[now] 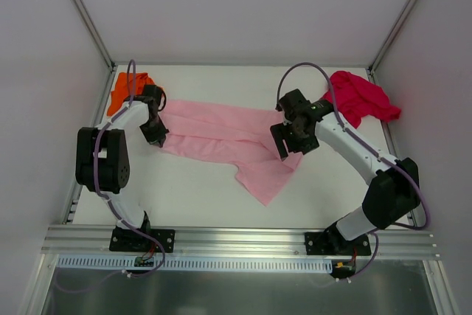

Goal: Fold and stack the t-shirts
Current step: Fold the flattened tshirt in 1/3 of the way

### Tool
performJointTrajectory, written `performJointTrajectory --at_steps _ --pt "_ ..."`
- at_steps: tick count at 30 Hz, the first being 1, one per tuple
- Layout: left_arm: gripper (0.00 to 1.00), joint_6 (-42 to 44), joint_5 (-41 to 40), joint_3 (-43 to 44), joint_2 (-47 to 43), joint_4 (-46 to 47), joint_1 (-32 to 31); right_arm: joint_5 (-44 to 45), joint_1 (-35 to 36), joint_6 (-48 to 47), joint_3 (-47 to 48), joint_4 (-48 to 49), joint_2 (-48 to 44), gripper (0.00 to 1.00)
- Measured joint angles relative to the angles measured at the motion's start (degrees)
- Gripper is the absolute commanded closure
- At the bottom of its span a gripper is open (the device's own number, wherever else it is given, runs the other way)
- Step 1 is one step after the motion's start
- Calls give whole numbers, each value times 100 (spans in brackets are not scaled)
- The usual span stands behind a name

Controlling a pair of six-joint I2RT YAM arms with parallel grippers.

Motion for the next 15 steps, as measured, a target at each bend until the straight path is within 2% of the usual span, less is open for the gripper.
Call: performJointTrajectory --at_steps 4,5,6,7,8,9,15 --pt "100 -66 4 -234 -267 -11 -212 42 -136 -37 15 -11 15 23" --pt "94 -81 7 -330 -339 -9 -273 42 -151 -37 15 -11 26 23" --pt "69 -105 11 -426 -407 -26 -337 39 -164 -37 17 -11 39 23" --pt "57 -101 15 -487 -442 -59 -378 42 -173 -37 17 -11 52 23" --pt "35 -127 33 -520 -459 -94 -415 39 -177 -37 24 -11 70 23" --pt "26 -190 48 -525 -459 -125 -450 39 -177 -37 33 -9 94 23" --pt "21 -271 85 -337 -459 -234 -483 39 -177 -37 96 -4 236 23"
